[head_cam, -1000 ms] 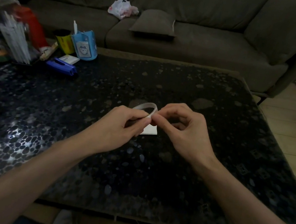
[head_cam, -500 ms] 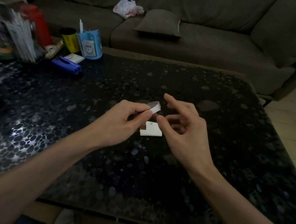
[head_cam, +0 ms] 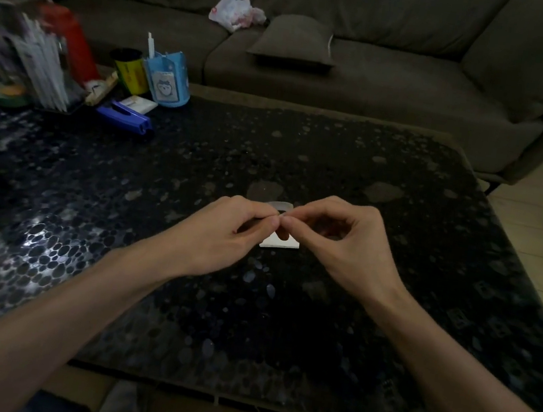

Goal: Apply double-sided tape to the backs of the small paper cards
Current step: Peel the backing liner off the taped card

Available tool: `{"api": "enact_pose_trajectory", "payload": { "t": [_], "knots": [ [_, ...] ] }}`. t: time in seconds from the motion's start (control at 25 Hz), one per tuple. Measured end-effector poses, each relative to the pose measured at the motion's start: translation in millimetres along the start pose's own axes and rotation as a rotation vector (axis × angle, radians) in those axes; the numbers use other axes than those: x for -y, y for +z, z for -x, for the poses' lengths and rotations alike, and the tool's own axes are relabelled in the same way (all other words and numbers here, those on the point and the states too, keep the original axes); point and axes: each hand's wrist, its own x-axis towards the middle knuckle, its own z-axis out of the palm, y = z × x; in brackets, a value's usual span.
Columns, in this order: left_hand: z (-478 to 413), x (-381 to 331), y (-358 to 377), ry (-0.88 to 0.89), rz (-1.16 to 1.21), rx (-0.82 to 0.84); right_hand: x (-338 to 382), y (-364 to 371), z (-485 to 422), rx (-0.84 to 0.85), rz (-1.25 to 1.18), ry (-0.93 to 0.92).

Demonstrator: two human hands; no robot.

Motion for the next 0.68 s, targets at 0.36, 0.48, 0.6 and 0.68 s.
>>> {"api": "enact_pose_trajectory", "payload": {
  "t": [0.36, 0.48, 0.6, 0.68],
  "knots": [
    [-7.1, 2.6, 0.6, 0.03, 0.379, -0.007, 3.2, -2.0, -2.6, -0.033, -0.015, -0.114],
    [-9.6, 6.9, 7.5, -0.056, 0.736, -0.003, 5.3, -8.5, -6.1, -0.06, -0.503, 0.043],
    [-7.6, 10.0, 10.0, -0.098, 0.845, -0.021, 0.6, -14.1, -8.5, 0.036, -0.419, 0.045],
    [-5.0, 9.8, 9.0, -0.093, 0.802, 0.008, -1.1, -8.8, -7.2, 0.084, -0.328, 0.04]
  ]
}}
